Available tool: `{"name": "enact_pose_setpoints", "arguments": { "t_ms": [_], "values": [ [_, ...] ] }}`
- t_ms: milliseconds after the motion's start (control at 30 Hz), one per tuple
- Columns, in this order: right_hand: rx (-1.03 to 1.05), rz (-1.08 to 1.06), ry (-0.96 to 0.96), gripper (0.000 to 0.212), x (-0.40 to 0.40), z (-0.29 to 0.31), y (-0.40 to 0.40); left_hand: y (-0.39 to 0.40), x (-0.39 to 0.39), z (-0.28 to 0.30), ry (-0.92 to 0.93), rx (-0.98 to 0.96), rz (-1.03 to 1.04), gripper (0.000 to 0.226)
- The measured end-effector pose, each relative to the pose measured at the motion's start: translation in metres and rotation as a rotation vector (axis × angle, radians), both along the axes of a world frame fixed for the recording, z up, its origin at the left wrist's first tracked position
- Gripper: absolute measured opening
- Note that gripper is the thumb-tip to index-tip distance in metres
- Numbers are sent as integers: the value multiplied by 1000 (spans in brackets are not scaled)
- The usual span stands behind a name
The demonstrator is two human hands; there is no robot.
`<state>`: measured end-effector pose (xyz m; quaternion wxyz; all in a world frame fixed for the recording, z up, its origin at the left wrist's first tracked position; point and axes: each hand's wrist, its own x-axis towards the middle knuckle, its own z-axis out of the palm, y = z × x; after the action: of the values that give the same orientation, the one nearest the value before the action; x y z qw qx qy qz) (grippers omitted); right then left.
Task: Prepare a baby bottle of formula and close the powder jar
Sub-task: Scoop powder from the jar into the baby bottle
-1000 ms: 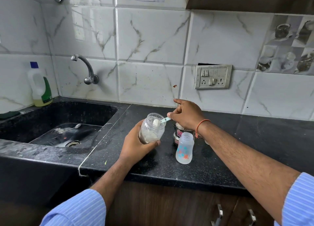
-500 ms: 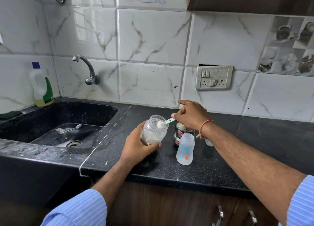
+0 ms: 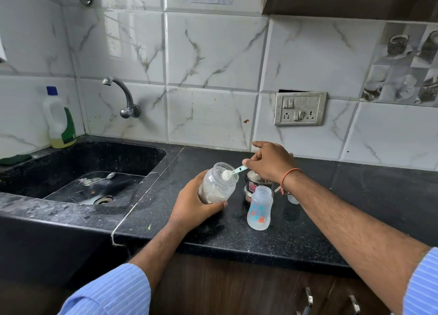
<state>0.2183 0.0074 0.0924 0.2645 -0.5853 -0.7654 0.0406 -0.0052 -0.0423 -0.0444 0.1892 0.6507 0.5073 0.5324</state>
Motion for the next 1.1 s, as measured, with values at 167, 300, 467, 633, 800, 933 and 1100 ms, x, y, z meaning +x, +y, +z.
{"name": "enact_pose_setpoints", "arguments": {
  "t_ms": [167, 300, 467, 633, 800, 933, 1100],
  "values": [
    [6, -5, -16, 29, 0, 0, 0, 2, -1, -2, 8, -12, 5, 91],
    [-6, -7, -18, 29, -1, 0, 0, 3, -1, -3, 4, -17, 5, 92],
    [-15, -23, -9, 33, -1, -1, -4, 3, -1, -4, -1, -21, -5, 88],
    [-25, -42, -17, 35, 0, -4, -2, 2, 0, -3, -4, -37, -16, 87],
    [-133, -33, 198, 33, 3, -10, 8, 3, 0, -3, 7, -47, -8, 82],
    [-282, 79, 533, 17, 9, -15, 15, 5, -1, -6, 10, -75, -13, 84],
    [-392, 97, 750, 54, 19, -12, 4, 8, 1, -7, 44, -177, 4, 84]
  ]
}}
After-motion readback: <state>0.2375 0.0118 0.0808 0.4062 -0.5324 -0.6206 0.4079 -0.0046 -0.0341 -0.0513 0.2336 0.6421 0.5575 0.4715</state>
